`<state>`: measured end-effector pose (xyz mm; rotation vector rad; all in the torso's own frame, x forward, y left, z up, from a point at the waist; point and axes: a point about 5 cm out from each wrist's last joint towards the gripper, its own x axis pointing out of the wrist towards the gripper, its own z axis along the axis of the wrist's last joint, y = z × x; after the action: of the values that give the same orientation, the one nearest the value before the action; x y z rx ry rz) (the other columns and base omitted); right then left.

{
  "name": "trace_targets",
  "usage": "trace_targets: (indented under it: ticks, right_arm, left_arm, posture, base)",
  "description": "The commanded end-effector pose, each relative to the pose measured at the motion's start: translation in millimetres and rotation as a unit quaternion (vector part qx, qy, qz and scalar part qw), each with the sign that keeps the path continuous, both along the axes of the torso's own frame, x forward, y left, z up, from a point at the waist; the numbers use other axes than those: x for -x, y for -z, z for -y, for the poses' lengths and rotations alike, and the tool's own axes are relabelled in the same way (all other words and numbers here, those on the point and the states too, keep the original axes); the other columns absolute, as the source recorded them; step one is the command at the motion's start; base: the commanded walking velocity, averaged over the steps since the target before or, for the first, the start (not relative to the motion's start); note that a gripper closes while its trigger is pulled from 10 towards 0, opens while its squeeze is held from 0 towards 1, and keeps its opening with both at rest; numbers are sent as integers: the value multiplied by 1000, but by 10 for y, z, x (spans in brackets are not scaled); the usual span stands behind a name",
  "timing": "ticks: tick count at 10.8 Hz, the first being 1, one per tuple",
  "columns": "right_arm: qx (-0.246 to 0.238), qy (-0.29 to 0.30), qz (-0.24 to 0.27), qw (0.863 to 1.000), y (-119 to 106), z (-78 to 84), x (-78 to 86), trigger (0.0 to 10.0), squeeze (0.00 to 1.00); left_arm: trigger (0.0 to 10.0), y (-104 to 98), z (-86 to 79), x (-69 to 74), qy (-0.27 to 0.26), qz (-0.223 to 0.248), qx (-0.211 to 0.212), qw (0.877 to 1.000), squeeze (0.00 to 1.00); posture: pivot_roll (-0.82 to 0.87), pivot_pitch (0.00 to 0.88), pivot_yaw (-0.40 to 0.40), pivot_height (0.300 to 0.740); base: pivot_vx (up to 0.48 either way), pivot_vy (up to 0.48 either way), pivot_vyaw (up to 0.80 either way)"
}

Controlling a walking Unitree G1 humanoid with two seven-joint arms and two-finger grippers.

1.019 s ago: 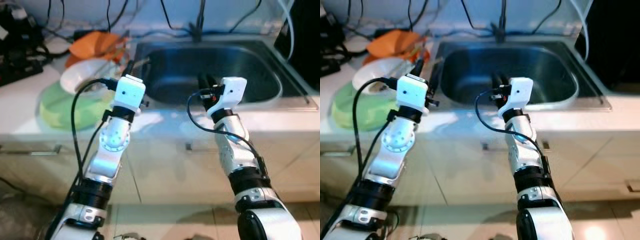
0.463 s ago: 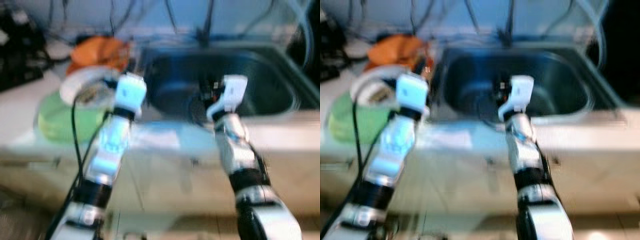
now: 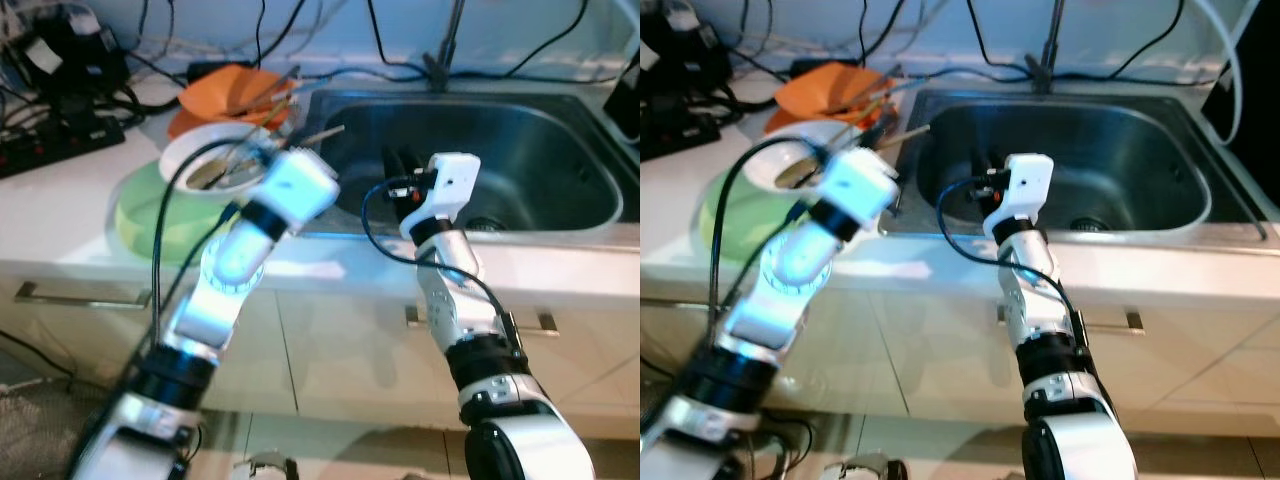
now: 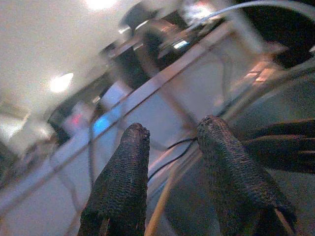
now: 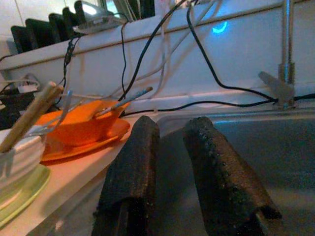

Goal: Kitchen organization

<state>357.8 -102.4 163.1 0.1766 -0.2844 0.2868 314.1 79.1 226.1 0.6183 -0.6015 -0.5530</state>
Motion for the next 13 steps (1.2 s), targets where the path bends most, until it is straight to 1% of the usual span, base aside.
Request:
trace_targets:
  ticks: [1, 2, 3, 5, 8, 10, 12, 13]
  right_arm:
    - [-3, -2, 0, 1000, 3, -13, -1, 10000, 0]
    - [-4, -4, -2, 1000, 12, -31, -1, 10000, 0]
    - [-5, -5, -3, 1000, 16, -37, 0, 10000, 0]
    - [-4, -3, -5, 1000, 21, -33, -2, 10000, 0]
    - [-5, 3, -6, 1000, 18, -3, -11, 10000, 0]
    - [-5, 1, -8, 1000, 21, -14, -11, 10000, 0]
    - [-5, 0, -8, 1000, 16, -21, -18, 10000, 0]
    - [-5, 0, -8, 1000, 15, -22, -19, 10000, 0]
  left_arm:
    - [10000, -52, 49, 0, 10, 5, -53, 999, 0]
    - [10000, -78, 16, -84, -20, 17, -109, 994, 0]
    - [10000, -108, -2, -163, -47, 22, -127, 990, 0]
    - [10000, -138, 9, -245, -73, 26, -146, 986, 0]
    - [10000, -113, 7, -252, -79, 15, -152, 985, 0]
    - [10000, -70, -13, -290, -91, 4, -165, 982, 0]
    - [10000, -4, -5, -388, -116, -12, -194, 974, 0]
    - [10000, -1, 16, -422, -119, -16, -195, 973, 0]
  posture:
    - [88, 17, 39, 740]
    - [92, 10, 41, 740]
    - [88, 2, 45, 740]
    - [83, 2, 46, 740]
    - [85, 26, 42, 740]
    - [87, 36, 40, 740]
    - [88, 41, 38, 740]
    - [89, 42, 39, 740]
  base:
    - [0, 0, 0]
    - [0, 0, 0]
    - [0, 0, 0]
    - [0, 0, 0]
    - [0, 0, 0]
    - [0, 0, 0]
    - [0, 0, 0]
    - [0, 0, 0]
